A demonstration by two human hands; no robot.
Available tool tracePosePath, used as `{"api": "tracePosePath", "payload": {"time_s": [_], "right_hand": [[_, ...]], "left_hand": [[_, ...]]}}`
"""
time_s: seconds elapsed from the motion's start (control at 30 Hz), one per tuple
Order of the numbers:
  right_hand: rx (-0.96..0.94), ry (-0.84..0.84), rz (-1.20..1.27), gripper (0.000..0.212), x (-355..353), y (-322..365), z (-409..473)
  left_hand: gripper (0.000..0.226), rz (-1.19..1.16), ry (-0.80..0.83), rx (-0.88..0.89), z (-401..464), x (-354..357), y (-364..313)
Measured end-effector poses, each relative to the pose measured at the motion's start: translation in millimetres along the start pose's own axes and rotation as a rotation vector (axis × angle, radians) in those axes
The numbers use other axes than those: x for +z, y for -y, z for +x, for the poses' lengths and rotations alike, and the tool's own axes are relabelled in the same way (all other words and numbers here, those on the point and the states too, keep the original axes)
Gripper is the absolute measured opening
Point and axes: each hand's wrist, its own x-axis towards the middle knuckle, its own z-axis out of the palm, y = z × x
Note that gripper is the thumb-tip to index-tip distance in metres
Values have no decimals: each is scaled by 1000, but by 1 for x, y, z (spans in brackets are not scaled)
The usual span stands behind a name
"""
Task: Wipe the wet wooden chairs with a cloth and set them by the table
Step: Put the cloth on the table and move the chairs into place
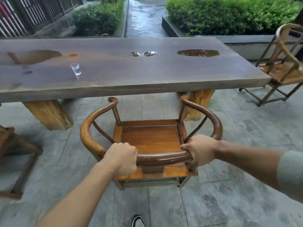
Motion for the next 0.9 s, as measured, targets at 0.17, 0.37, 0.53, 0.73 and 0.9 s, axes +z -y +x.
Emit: {"api": "tracePosePath", "payload": {"time_s": [0.17,0.37,0.53,0.73,0.9], "right_hand": [[-5,5,-60,29,-16,-48,6],[-55,-54,-49,21,-1,-70,7],[-56,-159,-76,24,2,-68,4],[-75,-219,-36,21,2,-59,18],[-71,-223,-30,25,7,-57,18]], "left_hand": [[15,-46,-22,1,31,-8,-20],[21,4,57,65,43,-15,-24],[19,-75,145,105,44,-27,-20],[21,-100,161,111,46,-30,3],[21,-136,185,121,45,-26,4]]}}
